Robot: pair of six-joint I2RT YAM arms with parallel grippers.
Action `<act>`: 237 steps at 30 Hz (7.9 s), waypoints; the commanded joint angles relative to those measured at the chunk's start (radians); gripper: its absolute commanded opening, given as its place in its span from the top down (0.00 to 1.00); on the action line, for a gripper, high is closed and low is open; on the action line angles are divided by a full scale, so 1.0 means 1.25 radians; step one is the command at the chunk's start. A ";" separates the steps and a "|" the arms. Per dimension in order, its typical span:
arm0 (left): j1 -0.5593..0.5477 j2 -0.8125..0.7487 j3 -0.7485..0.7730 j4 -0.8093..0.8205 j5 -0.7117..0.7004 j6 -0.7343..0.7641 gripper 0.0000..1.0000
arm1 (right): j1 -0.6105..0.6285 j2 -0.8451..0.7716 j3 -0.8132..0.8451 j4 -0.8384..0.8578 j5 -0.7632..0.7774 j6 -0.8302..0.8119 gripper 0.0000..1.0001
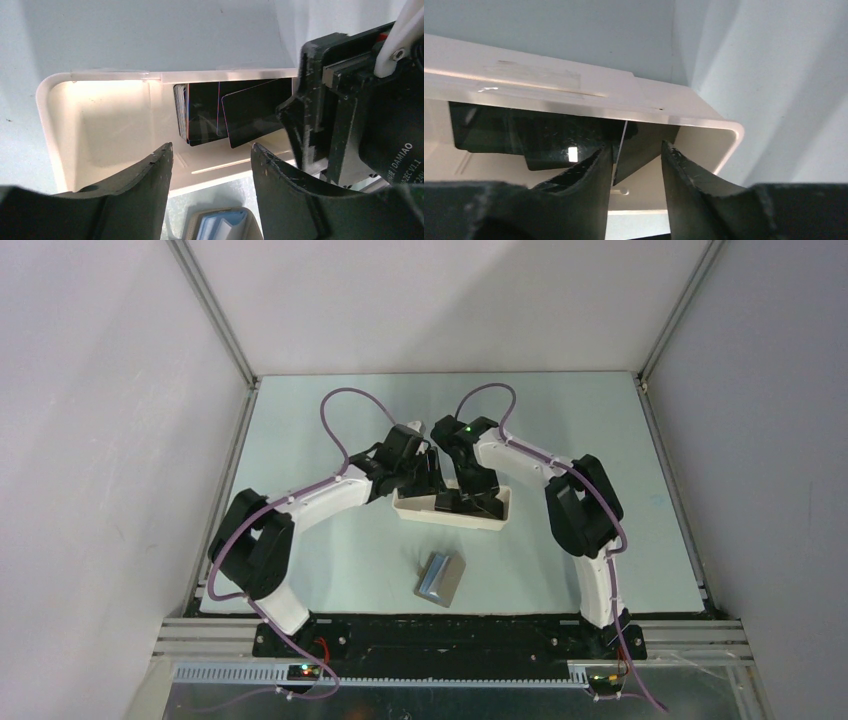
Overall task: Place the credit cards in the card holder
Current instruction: Pick up the credit card from the storage box, then turn over the card slot in the card holder.
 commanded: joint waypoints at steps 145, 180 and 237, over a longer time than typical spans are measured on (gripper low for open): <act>-0.105 -0.786 -0.456 0.412 0.037 -0.268 0.17 | -0.098 -0.754 -0.447 0.503 -0.867 0.093 1.00; -0.312 -0.225 -0.300 0.170 0.085 -0.281 0.79 | -0.142 -0.732 -0.509 0.244 -0.647 -0.005 1.00; -0.267 -0.225 -0.400 0.136 0.014 -0.330 0.63 | 0.100 -0.483 -0.632 0.198 -0.406 0.005 1.00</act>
